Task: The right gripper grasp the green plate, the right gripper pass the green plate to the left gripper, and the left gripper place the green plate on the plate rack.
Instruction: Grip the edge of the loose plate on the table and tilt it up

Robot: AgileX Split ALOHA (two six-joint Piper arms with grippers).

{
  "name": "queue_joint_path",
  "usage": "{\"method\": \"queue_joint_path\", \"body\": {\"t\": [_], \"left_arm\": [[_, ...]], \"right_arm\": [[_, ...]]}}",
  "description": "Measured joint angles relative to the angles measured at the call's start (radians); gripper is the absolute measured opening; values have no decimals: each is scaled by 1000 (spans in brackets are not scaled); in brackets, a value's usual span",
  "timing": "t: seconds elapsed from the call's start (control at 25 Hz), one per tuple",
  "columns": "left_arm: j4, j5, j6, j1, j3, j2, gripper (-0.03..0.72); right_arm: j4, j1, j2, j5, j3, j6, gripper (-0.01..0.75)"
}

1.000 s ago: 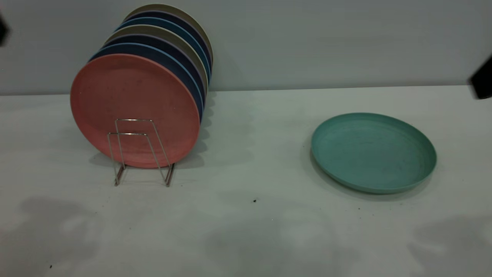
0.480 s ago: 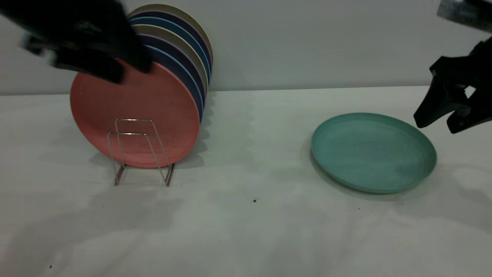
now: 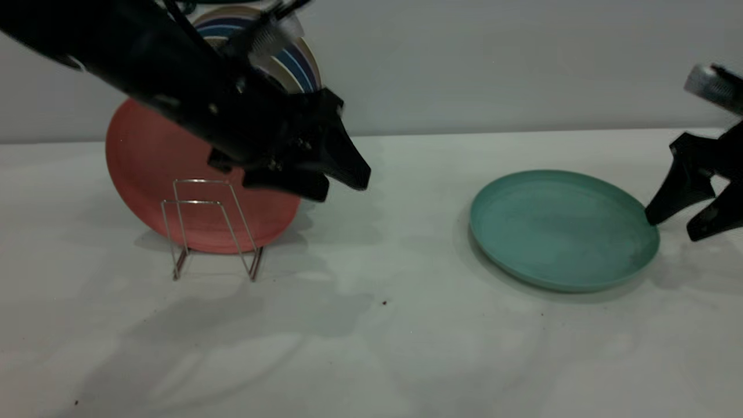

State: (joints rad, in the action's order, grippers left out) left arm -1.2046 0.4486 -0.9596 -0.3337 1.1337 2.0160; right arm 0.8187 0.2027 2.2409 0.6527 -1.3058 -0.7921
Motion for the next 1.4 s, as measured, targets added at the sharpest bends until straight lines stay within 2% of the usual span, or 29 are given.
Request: {"method": "queue_joint_path", "body": {"t": [0.4, 0.68, 0.76, 0.88, 1.0, 1.08, 1.16, 1.4], "left_arm": [[-15, 4, -7, 0, 1, 9, 545], [-15, 5, -8, 0, 1, 9, 545], [-15, 5, -9, 0, 1, 9, 545], [-15, 5, -9, 0, 1, 9, 545], [-16, 5, -9, 0, 1, 9, 545], [-16, 5, -9, 0, 1, 12, 545], [-19, 6, -9, 0, 1, 16, 545], [-69, 5, -11, -6, 1, 19, 545]], "right_arm": [[64, 24, 163, 30, -144, -82, 560], [185, 24, 222, 80, -198, -156, 493], [226, 21, 234, 90, -202, -175, 454], [248, 15, 248, 96, -203, -186, 351], [248, 11, 256, 97, -203, -224, 123], [265, 9, 259, 106, -203, -268, 37], [288, 6, 259, 139, -203, -311, 16], [322, -1, 228, 278, -203, -421, 14]]}}
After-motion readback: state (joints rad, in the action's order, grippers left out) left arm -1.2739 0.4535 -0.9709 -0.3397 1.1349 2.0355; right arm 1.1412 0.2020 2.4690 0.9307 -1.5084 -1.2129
